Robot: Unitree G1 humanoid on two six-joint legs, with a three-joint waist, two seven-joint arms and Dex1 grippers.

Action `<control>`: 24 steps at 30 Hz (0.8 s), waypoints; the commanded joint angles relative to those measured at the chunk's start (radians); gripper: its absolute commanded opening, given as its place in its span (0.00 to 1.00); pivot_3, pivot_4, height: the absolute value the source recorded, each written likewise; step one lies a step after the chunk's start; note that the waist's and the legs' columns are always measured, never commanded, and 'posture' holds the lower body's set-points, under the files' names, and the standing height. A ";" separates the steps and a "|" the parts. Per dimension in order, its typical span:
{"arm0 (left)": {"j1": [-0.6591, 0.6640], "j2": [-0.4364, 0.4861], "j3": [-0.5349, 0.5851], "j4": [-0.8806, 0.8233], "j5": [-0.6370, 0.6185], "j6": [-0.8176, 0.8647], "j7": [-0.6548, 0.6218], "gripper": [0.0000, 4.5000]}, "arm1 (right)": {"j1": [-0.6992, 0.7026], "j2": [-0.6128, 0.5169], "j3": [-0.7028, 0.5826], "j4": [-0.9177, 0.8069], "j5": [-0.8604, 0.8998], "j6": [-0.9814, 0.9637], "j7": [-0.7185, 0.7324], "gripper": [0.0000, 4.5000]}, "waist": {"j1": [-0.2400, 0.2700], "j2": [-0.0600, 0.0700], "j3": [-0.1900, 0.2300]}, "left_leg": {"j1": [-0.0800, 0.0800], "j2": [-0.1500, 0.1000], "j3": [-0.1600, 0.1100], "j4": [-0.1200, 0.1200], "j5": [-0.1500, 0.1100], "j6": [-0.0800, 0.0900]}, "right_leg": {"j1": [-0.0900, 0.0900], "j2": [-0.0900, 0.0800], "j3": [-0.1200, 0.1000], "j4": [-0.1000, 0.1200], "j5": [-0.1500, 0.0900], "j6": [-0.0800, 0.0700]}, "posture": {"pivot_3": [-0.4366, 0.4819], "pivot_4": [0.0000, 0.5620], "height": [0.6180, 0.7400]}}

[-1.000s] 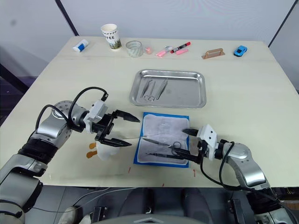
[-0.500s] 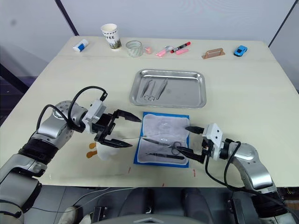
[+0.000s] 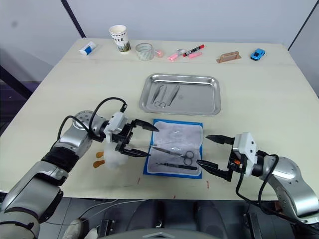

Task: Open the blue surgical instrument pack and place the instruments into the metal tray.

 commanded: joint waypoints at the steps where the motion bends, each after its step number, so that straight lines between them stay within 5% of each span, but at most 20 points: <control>1: -0.048 -0.022 -0.034 0.074 0.034 -0.066 -0.047 0.98 | 0.024 -0.023 -0.062 -0.079 0.054 0.023 -0.011 1.00 | 0.001 0.000 0.000 | 0.000 0.000 0.000 0.000 0.000 0.000 | 0.000 0.000 0.000 0.000 0.000 0.000 | 0.48 0.27 0.82; 24: -0.106 -0.102 -0.193 0.337 0.121 -0.183 -0.047 0.98 | 0.012 -0.010 -0.041 -0.160 0.067 0.070 -0.106 1.00 | -0.002 0.000 0.000 | 0.001 0.000 -0.001 0.001 0.000 0.000 | 0.002 0.000 -0.001 0.000 0.000 0.000 | 0.48 0.27 0.82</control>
